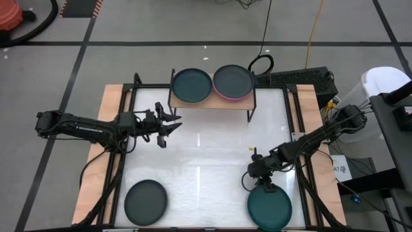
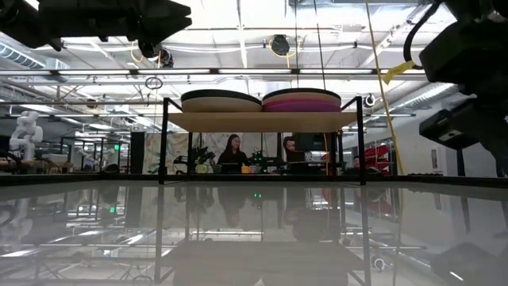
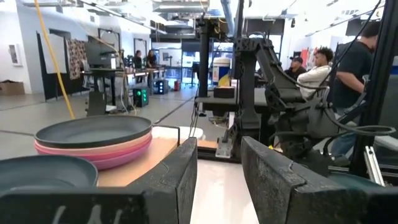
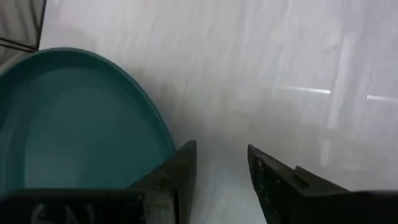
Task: Place and stack plates onto a shelf
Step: Stack the green plate on top of the dark green plate on the shelf
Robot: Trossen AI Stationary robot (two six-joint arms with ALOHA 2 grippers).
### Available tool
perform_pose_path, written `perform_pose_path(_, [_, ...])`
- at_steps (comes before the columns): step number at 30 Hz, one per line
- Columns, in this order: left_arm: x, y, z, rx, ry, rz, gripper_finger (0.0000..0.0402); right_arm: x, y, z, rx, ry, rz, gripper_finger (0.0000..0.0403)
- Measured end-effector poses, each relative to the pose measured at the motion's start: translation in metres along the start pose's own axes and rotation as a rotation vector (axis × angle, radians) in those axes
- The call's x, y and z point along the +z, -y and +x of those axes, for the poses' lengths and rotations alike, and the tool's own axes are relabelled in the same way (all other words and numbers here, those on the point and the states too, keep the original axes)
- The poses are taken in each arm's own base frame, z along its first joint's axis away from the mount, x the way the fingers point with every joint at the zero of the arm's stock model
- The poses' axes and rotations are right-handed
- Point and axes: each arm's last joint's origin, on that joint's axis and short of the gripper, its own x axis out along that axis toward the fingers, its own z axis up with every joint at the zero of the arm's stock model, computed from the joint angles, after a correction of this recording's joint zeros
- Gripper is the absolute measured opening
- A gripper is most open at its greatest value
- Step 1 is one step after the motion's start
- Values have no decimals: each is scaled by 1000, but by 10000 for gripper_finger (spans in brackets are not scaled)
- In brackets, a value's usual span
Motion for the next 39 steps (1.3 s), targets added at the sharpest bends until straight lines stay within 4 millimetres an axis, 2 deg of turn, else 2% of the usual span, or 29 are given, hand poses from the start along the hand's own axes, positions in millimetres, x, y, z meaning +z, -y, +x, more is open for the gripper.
perform_pose_path(9, [-1, 0, 1, 0, -8, -12, 131, 4, -5, -18, 34, 88, 7, 125])
perform_pose_path(17, [-2, 0, 1, 0, -18, -20, 131, -8, -21, -4, 53, 0, -67, 125])
perform_pose_path(27, [-3, 0, 1, 0, -29, -49, 131, -11, -18, 4, -82, 4, -53, 122])
perform_pose_path(30, [-3, 1, 1, -5, -30, -49, 131, -12, -17, 4, -87, -6, -65, 94])
perform_pose_path(34, [-3, 2, 0, -12, -30, -38, 131, -14, -16, 4, -100, -29, -57, 19])
perform_pose_path(39, [-3, 3, 0, -12, -29, -37, 131, -11, -11, 1, -139, 2, -22, 4])
